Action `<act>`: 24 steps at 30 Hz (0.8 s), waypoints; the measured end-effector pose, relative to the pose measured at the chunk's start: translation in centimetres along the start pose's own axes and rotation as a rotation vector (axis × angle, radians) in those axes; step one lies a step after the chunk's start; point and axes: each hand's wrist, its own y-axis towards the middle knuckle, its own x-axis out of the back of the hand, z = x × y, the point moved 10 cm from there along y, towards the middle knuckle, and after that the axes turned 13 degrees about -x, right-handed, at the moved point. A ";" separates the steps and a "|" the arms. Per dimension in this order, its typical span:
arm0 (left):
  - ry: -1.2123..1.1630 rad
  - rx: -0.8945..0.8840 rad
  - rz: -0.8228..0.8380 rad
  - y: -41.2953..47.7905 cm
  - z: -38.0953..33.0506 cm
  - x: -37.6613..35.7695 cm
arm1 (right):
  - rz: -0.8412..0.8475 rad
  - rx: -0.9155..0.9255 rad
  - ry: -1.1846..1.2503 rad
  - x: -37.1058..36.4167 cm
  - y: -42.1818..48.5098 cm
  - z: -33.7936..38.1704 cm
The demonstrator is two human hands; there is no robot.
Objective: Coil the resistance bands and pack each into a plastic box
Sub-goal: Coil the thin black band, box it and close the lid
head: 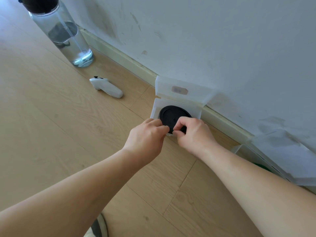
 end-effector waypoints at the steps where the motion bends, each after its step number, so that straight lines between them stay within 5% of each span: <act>1: 0.081 0.002 0.024 -0.1 -0.5 -0.2 | 0.006 -0.009 -0.001 -0.1 0.1 0.0; 5: 0.116 0.017 0.038 -1.3 -0.7 -0.7 | 0.036 -0.039 -0.003 -0.8 0.1 -0.3; 12: -0.328 0.266 0.069 -1.9 1.8 -0.9 | 0.210 -0.076 0.128 -0.7 1.0 -0.8; 15: -0.356 0.222 0.106 -1.9 1.9 -1.2 | 0.332 -0.035 0.069 -1.0 0.3 -0.7; 24: -0.296 0.235 -0.084 -1.6 2.6 -1.3 | 0.120 0.042 -0.018 -2.0 0.1 -0.2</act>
